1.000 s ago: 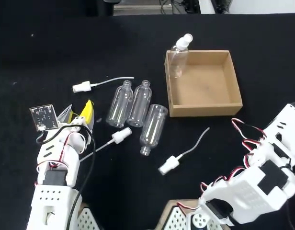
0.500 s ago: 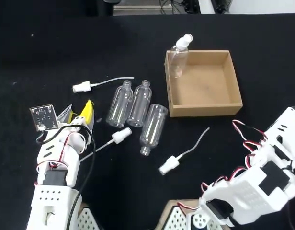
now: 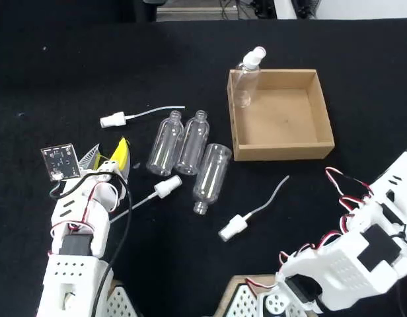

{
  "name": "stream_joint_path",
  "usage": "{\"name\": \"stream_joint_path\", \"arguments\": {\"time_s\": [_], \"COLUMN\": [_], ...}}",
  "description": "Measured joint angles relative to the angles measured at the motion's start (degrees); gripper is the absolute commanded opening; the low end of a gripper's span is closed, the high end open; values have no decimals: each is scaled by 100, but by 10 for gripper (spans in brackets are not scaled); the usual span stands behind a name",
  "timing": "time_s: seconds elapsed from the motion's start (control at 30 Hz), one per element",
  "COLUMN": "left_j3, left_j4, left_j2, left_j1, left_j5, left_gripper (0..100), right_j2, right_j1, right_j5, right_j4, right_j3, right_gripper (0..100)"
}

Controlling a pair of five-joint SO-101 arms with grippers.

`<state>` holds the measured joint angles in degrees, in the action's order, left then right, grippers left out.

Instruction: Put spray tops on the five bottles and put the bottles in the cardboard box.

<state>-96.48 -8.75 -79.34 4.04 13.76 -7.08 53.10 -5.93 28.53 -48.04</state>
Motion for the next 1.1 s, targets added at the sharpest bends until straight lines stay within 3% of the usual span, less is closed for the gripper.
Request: {"name": "stream_joint_path", "arguments": {"time_s": [0.27,0.67,0.9,1.1], "left_j3": [0,0,0,0], "left_j4": [0,0,0,0], "left_j2": [0,0,0,0], "left_j1": [0,0,0,0], "left_j5": [0,0,0,0], "left_gripper": [195,195,195,195], "right_j2": [1495,4273,5591,5688], "right_j1": [-264,-1829,-3446,-4835], "right_j5": [0,0,0,202], "right_j4": [-923,-3077,-3921,-3727], "right_j3": [-9,-18,-18,-545], "right_gripper": [11,11,11,11]}}
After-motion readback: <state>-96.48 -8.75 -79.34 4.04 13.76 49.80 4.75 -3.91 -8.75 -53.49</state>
